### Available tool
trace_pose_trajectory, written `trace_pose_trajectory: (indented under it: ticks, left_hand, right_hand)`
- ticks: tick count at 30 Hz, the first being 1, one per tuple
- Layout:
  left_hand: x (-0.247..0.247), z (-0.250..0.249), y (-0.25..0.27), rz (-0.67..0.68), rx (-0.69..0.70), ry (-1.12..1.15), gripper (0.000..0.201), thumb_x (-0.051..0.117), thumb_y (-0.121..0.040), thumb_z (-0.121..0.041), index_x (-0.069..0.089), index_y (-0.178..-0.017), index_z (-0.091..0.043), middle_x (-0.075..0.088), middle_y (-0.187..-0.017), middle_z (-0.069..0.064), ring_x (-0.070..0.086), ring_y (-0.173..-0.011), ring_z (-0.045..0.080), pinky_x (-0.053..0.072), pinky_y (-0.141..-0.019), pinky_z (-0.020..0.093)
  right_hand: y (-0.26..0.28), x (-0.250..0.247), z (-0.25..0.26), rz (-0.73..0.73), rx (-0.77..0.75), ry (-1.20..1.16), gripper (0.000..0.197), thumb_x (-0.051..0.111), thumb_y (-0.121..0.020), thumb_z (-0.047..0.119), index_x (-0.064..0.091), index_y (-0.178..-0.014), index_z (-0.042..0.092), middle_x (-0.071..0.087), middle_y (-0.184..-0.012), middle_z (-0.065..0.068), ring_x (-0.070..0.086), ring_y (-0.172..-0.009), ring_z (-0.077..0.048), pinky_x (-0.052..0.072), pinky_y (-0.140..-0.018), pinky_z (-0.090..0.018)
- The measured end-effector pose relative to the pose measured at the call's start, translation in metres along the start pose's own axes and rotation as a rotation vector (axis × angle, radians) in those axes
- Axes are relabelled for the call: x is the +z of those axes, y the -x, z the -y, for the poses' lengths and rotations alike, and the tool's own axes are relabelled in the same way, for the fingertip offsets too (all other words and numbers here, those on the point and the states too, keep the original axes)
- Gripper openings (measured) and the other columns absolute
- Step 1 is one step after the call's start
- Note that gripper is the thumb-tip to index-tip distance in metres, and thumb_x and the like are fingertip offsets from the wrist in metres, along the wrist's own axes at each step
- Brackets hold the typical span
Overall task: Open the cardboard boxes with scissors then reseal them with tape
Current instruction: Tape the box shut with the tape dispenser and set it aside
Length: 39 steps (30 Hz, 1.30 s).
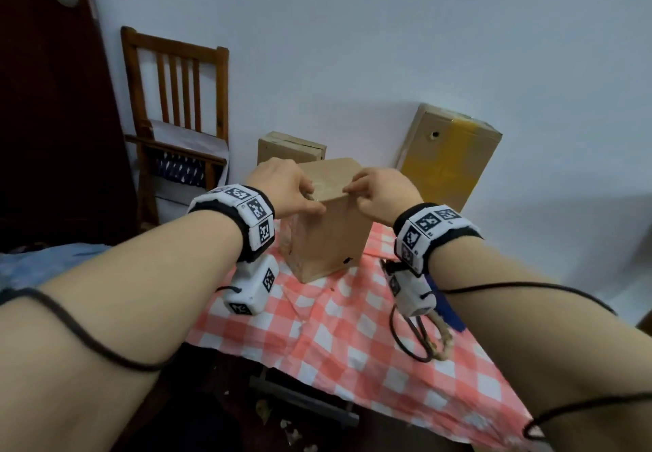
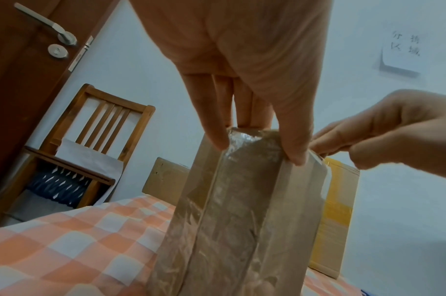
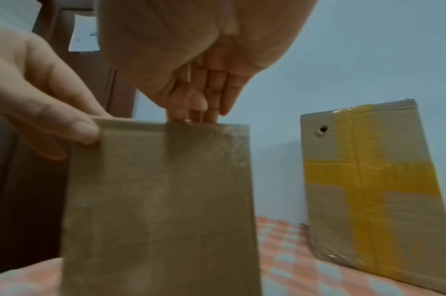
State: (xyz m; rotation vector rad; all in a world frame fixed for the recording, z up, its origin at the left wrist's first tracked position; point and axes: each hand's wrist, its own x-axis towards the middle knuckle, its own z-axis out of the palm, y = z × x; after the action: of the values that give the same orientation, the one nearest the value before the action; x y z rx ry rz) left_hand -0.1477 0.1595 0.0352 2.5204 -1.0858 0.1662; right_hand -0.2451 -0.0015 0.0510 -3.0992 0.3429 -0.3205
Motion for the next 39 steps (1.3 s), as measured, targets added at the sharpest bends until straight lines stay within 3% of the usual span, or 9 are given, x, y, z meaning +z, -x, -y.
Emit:
trace_pose_trajectory:
  ticks: [3, 5, 11, 14, 17, 19, 24, 34, 39]
  left_hand:
    - [-0.001, 0.000, 0.000, -0.006, 0.005, -0.008, 0.037, 0.072, -0.075, -0.051, 0.075, -0.102, -0.026, 0.072, -0.108, -0.002, 0.063, -0.104, 0.020, 0.050, -0.089, 0.033]
    - [-0.002, 0.001, 0.002, -0.013, 0.009, 0.001, 0.030, 0.072, -0.075, -0.045, 0.076, -0.100, -0.028, 0.073, -0.104, -0.001, 0.063, -0.103, 0.021, 0.050, -0.088, 0.033]
    - [-0.002, -0.001, -0.001, 0.037, 0.042, -0.011, 0.057, 0.074, -0.069, -0.059, 0.070, -0.114, -0.025, 0.067, -0.121, -0.007, 0.058, -0.114, 0.016, 0.044, -0.092, 0.029]
    - [-0.007, 0.004, -0.001, 0.080, 0.057, -0.021, 0.054, 0.079, -0.071, -0.045, 0.066, -0.121, -0.029, 0.065, -0.124, -0.006, 0.057, -0.117, 0.016, 0.043, -0.096, 0.027]
    - [-0.008, 0.008, 0.000, 0.058, 0.056, 0.004, 0.041, 0.076, -0.075, -0.029, 0.069, -0.115, -0.035, 0.071, -0.109, 0.000, 0.062, -0.104, 0.021, 0.048, -0.086, 0.028]
    - [-0.006, 0.007, 0.001, 0.049, 0.050, 0.033, 0.037, 0.075, -0.075, -0.025, 0.070, -0.109, -0.036, 0.072, -0.098, 0.001, 0.063, -0.095, 0.023, 0.049, -0.080, 0.031]
    - [-0.002, 0.012, -0.003, 0.045, 0.036, 0.061, 0.029, 0.074, -0.078, -0.031, 0.073, -0.108, -0.031, 0.071, -0.101, 0.003, 0.062, -0.100, 0.024, 0.050, -0.088, 0.040]
    - [-0.002, 0.018, -0.005, 0.070, 0.081, 0.036, 0.038, 0.072, -0.082, -0.039, 0.067, -0.119, -0.032, 0.066, -0.122, -0.006, 0.058, -0.111, 0.017, 0.044, -0.091, 0.029]
    - [-0.001, 0.016, -0.003, 0.053, 0.071, 0.074, 0.042, 0.072, -0.078, -0.037, 0.068, -0.119, -0.030, 0.063, -0.125, -0.013, 0.056, -0.118, 0.012, 0.045, -0.095, 0.026]
  right_hand:
    - [-0.001, 0.016, 0.031, -0.018, -0.075, -0.033, 0.035, 0.052, -0.082, 0.025, 0.071, -0.109, 0.015, 0.063, -0.116, -0.004, 0.057, -0.108, -0.026, 0.048, -0.090, -0.033]
    - [0.008, 0.028, 0.039, -0.062, -0.200, -0.141, 0.036, 0.055, -0.082, 0.014, 0.069, -0.115, 0.010, 0.060, -0.118, -0.010, 0.054, -0.109, -0.029, 0.044, -0.090, -0.033]
    - [0.016, 0.022, -0.004, -0.016, -0.114, -0.071, 0.053, 0.052, -0.081, 0.006, 0.057, -0.132, 0.022, 0.051, -0.137, -0.004, 0.046, -0.126, -0.025, 0.038, -0.105, -0.036]
    - [0.008, 0.015, 0.017, -0.116, -0.020, -0.076, 0.036, 0.049, -0.083, 0.024, 0.070, -0.112, 0.019, 0.062, -0.121, -0.002, 0.057, -0.111, -0.025, 0.046, -0.093, -0.037]
    - [-0.002, 0.015, 0.049, -0.179, 0.009, -0.089, 0.042, 0.049, -0.086, 0.045, 0.072, -0.092, 0.011, 0.066, -0.098, -0.008, 0.061, -0.091, -0.027, 0.049, -0.074, -0.034]
    - [-0.008, 0.020, 0.061, -0.192, 0.013, -0.063, 0.034, 0.054, -0.089, 0.041, 0.067, -0.094, 0.009, 0.065, -0.099, -0.009, 0.060, -0.092, -0.027, 0.043, -0.070, -0.033]
    - [-0.017, 0.028, 0.062, -0.201, 0.062, -0.007, 0.026, 0.049, -0.094, 0.031, 0.065, -0.104, 0.012, 0.060, -0.109, -0.007, 0.057, -0.103, -0.027, 0.035, -0.070, -0.030]
    - [-0.005, 0.035, 0.037, -0.208, -0.166, -0.245, 0.019, 0.066, -0.086, 0.020, 0.067, -0.086, 0.001, 0.059, -0.103, -0.012, 0.055, -0.098, -0.027, 0.043, -0.080, -0.031]
    - [0.001, 0.028, 0.024, -0.177, -0.229, -0.338, 0.010, 0.072, -0.077, 0.008, 0.070, -0.083, 0.000, 0.062, -0.104, -0.009, 0.057, -0.092, -0.019, 0.042, -0.080, -0.021]
